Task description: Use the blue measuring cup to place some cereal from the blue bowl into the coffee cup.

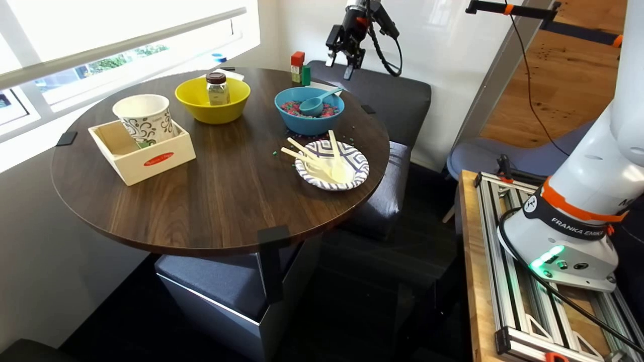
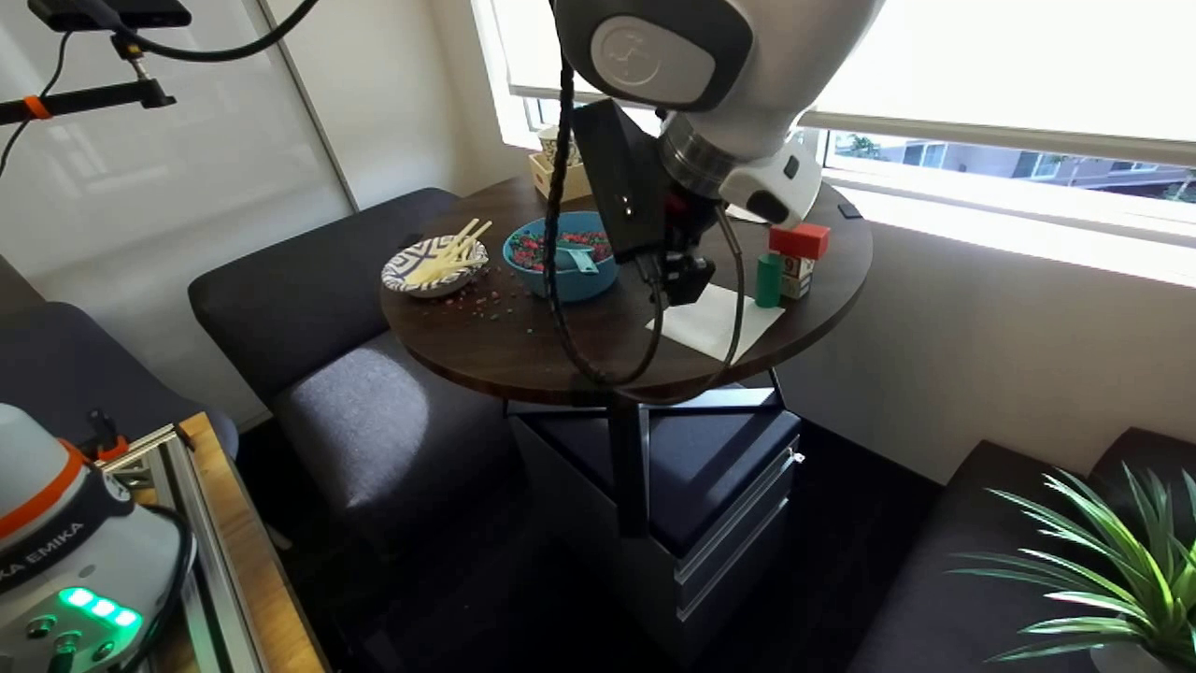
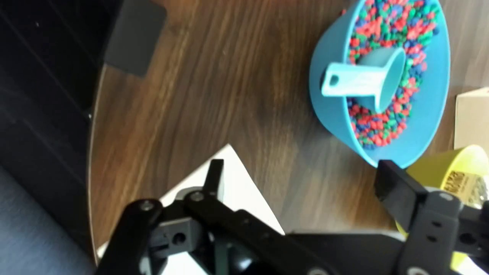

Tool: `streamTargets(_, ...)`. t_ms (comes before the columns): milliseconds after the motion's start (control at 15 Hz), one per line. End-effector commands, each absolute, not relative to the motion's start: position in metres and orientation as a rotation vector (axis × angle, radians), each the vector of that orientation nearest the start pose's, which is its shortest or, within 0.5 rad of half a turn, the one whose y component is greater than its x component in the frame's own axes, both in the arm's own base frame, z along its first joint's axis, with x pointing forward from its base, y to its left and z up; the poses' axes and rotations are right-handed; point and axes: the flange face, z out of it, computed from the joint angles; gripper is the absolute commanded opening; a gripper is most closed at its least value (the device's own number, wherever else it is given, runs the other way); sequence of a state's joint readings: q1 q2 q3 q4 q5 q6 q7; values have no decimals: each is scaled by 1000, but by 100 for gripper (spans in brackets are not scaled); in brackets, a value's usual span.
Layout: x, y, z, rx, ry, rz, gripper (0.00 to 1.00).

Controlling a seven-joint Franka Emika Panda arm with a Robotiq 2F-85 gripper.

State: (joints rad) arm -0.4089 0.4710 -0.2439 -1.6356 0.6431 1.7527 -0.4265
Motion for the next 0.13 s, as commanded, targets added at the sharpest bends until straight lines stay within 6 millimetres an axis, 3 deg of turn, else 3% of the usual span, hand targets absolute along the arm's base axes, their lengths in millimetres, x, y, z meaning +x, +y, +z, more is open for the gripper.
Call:
streamTargets(0,560,-330,349,-2493,574,-46,100)
streamTargets(67,564,-324,360,-2492,575,-101,100)
